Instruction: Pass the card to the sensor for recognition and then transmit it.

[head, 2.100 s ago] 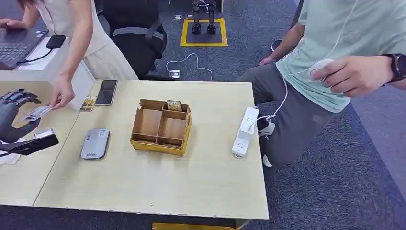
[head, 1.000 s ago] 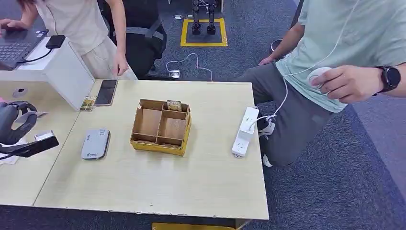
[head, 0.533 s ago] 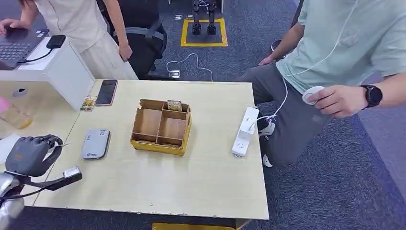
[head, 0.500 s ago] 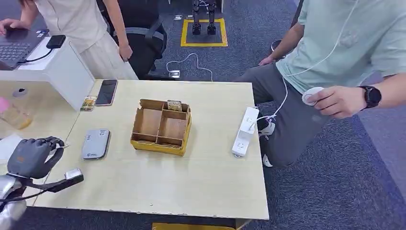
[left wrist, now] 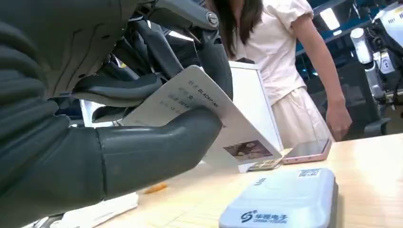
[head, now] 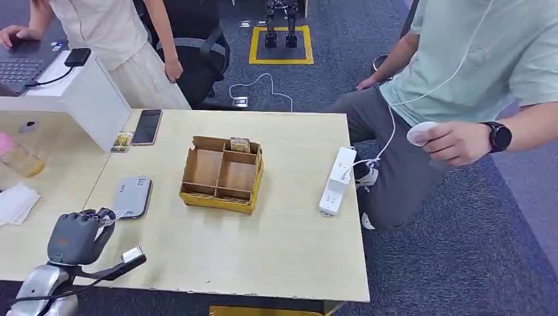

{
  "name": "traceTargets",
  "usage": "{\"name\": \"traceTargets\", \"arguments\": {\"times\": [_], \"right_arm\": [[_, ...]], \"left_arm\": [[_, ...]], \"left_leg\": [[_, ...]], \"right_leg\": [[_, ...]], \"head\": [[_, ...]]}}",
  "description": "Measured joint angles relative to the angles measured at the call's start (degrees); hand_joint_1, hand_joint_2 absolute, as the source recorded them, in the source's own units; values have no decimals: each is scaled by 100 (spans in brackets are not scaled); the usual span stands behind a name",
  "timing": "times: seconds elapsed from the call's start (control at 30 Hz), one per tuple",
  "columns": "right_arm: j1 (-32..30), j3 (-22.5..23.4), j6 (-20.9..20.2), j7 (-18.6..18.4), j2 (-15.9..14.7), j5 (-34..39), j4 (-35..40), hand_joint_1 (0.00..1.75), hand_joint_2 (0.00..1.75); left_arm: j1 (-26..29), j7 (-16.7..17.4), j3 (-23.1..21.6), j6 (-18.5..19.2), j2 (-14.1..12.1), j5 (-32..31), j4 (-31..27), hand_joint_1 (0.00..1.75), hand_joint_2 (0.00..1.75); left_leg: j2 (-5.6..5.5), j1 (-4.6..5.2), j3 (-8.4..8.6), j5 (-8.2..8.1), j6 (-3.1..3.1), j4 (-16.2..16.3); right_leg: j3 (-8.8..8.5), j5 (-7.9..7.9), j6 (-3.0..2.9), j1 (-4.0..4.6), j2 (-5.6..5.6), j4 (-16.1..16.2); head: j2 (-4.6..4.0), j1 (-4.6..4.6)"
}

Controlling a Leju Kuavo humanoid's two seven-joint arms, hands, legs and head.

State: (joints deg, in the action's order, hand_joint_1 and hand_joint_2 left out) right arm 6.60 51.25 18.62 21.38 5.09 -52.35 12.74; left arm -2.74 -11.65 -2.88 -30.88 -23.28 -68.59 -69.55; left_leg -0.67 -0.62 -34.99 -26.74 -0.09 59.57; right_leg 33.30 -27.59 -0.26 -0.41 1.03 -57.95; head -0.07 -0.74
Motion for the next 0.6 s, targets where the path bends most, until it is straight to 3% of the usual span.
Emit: {"name": "traceTargets", "arguments": {"times": [0.6], "right_arm": [[1,9,7,-20,0,-17,0,0,0]], "left_arm": [[-329,-22,127,-86,277,13,232,175,175]], "left_leg": [[0,0,0,0,0,0]], "right_leg": [[0,0,0,1,-1,0]], "head": [[0,0]]}}
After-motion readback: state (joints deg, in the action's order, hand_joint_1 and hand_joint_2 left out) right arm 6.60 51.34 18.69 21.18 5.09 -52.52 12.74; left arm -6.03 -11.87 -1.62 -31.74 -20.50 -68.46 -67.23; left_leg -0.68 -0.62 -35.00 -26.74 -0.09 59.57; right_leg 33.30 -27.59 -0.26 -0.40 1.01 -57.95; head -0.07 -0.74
